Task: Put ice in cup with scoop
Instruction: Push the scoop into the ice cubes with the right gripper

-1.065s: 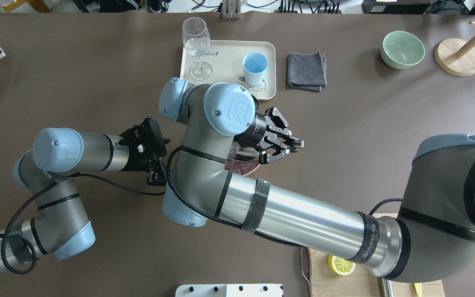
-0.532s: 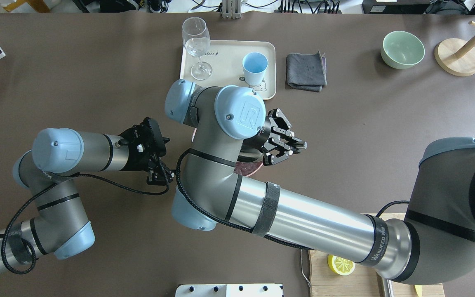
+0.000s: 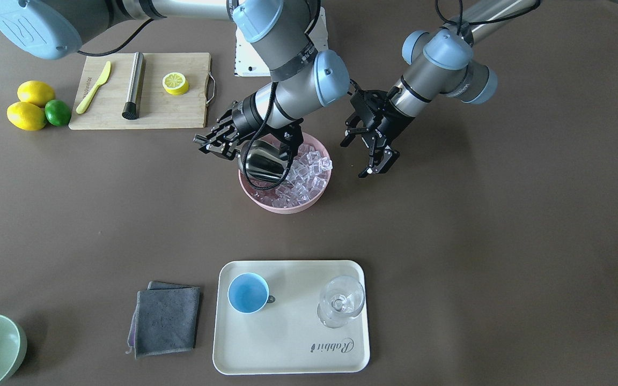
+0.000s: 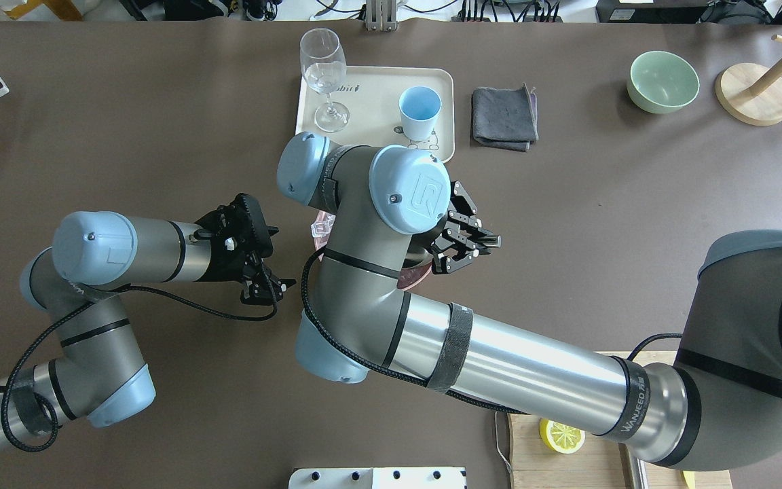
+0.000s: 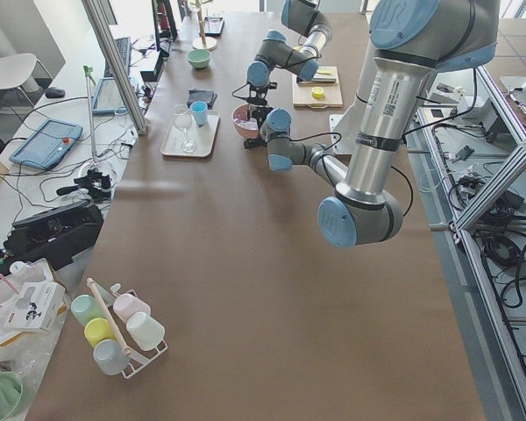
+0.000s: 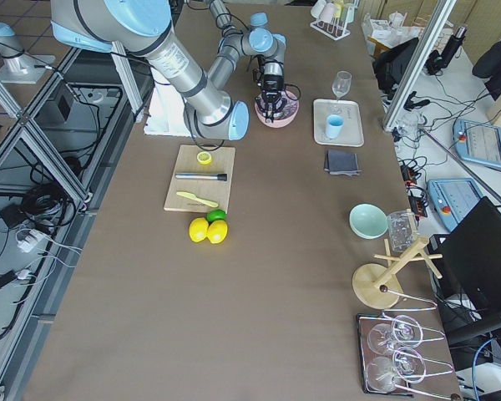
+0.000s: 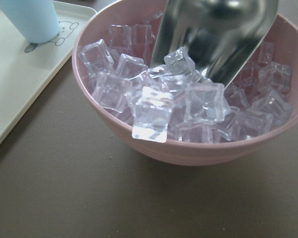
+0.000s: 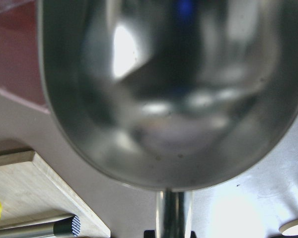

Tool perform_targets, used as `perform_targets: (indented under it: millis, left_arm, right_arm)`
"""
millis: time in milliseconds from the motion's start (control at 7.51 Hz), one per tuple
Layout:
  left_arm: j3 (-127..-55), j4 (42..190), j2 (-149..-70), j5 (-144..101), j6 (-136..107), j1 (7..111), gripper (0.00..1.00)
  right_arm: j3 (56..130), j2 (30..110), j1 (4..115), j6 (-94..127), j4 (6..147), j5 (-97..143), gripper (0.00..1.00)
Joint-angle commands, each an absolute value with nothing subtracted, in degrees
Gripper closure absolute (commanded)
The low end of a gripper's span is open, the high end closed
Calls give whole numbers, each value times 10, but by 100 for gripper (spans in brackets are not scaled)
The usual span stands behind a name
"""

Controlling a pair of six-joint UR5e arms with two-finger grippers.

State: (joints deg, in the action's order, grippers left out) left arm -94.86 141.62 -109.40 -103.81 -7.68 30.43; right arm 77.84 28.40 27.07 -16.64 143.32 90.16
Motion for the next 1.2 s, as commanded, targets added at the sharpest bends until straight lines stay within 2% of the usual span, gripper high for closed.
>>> perform_targets:
  millis: [0, 1065]
  left_arm:
    - [-949, 1418, -1089, -1036, -78, 304, 2]
    - [-950, 1413, -1098, -990, -83, 298, 2]
  right_arm:
    - [767, 293, 271, -160, 1407, 914, 100]
    - [780, 295, 271, -167, 1383, 933, 100]
